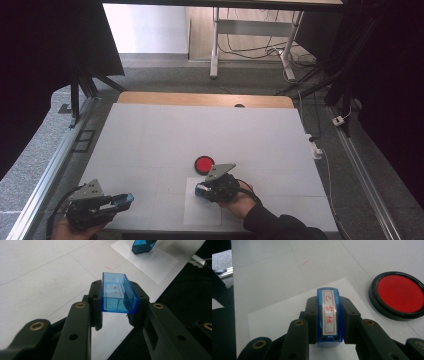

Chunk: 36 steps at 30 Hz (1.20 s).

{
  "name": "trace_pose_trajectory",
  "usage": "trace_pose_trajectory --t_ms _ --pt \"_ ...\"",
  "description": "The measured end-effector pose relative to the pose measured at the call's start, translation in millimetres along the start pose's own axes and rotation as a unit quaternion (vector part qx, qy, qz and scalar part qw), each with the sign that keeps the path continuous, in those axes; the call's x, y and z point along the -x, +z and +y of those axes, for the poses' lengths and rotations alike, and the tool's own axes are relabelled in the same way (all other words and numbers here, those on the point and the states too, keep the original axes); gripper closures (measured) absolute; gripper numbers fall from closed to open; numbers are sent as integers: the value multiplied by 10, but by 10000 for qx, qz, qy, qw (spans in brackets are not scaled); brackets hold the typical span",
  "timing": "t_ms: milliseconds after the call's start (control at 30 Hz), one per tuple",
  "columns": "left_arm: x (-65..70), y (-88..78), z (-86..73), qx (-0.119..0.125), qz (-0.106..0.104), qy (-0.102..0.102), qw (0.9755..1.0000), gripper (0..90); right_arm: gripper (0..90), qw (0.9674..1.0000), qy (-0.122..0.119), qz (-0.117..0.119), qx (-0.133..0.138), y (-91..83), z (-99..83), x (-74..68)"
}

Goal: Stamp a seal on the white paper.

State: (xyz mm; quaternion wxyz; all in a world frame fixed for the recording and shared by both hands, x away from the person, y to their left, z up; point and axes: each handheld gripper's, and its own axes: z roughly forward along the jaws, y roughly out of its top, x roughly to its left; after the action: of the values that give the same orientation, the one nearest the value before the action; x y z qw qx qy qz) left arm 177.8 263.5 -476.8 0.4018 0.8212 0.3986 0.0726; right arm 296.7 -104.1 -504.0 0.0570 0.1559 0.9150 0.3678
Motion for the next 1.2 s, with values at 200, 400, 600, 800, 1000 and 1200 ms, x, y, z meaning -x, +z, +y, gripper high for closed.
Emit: trace_pose_trajectory --t_ms 200,400,600,800,1000,1200 --pt "0 0 0 0 -1 -2 10000 676 714 9998 166 104 50 3 -12 37" --pt "0 2 2 -10 1 -1 10000 676 714 10000 -33 -49 -39 4 6 -9" --pt "-1 4 2 -8 2 -8 10000 675 714 9992 -295 -237 -124 12 26 -82" --pt "0 3 2 -11 -10 -7 10000 676 714 9997 -150 -162 -121 9 20 -53" --pt "-2 3 2 -6 -1 -10 10000 675 712 9999 -96 -102 -93 12 18 -36" --pt "-5 3 1 -3 -2 -21 10000 675 710 9996 -160 -90 -196 11 50 -23"
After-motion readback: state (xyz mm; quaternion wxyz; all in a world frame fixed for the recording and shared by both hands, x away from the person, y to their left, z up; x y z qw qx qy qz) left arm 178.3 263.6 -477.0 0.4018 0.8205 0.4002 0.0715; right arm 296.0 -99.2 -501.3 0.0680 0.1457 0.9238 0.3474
